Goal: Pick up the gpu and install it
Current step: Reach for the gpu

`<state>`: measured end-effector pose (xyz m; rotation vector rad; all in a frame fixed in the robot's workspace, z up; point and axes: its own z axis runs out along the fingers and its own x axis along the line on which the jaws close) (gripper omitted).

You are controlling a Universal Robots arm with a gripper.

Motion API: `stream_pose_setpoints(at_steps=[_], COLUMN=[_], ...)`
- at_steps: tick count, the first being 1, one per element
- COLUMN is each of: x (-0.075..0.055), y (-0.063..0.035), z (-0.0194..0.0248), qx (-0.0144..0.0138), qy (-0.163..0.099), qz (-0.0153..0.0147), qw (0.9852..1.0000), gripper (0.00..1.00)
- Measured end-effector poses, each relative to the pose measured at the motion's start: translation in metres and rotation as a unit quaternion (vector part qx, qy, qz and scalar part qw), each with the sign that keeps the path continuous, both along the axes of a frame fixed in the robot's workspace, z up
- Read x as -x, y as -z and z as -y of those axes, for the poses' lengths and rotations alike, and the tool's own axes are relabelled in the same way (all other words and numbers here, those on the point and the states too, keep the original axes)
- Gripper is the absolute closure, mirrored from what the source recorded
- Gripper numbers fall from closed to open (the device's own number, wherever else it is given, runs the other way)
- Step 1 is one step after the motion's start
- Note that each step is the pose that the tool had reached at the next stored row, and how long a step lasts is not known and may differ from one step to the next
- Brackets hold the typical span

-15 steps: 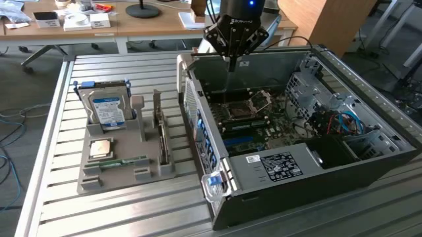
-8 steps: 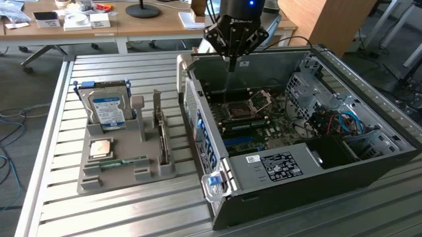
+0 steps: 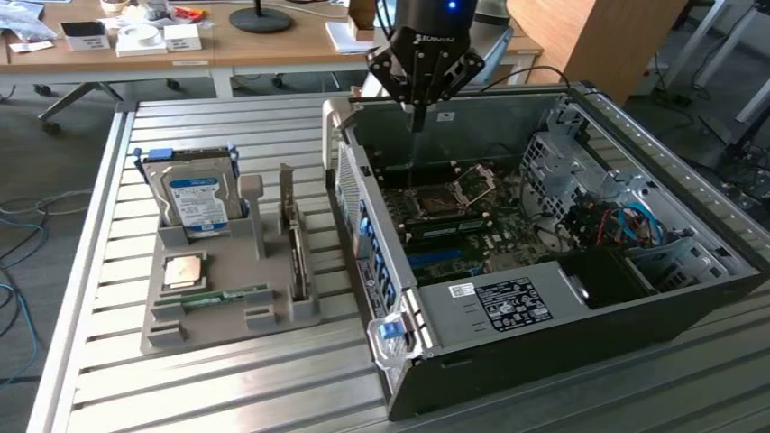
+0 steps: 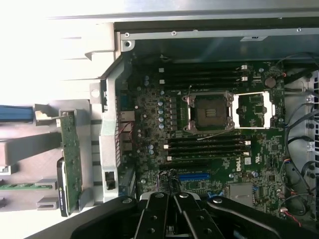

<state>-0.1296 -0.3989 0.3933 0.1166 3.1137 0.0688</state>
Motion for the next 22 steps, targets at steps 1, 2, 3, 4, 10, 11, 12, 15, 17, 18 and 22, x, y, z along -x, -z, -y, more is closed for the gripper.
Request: stream_pose_setpoints(at_steps=[1,2,3,4,10,11,12,15,17,18,22], x=[0.002,0.003,0.005,0.007,0.019,0.022,0.024,0.031,0.037,0.04,0.053], y=[0.0,0.0,0.0,0.0,0.0,0.0,0.0,0.0,0.0,0.0,0.0001], z=[0.0,0.0,0.0,0.0,0.0,0.0,0.0,-0.0001,-0.0002,-0.0003,-0.0008], qx=[0.0,0.0,0.0,0.0,0.0,0.0,0.0,0.0,0.0,0.0,0.0], qy=[0.0,0.0,0.0,0.0,0.0,0.0,0.0,0.0,0.0,0.0,0.0], qz=[0.0,0.0,0.0,0.0,0.0,0.0,0.0,0.0,0.0,0.0,0.0], qw=[1.0,1.0,1.0,1.0,1.0,1.0,1.0,1.0,1.0,1.0,1.0], gripper=[0.89,0.89,0.89,0.89,0.89,0.89,0.89,0.89,0.89,0.89,0.89])
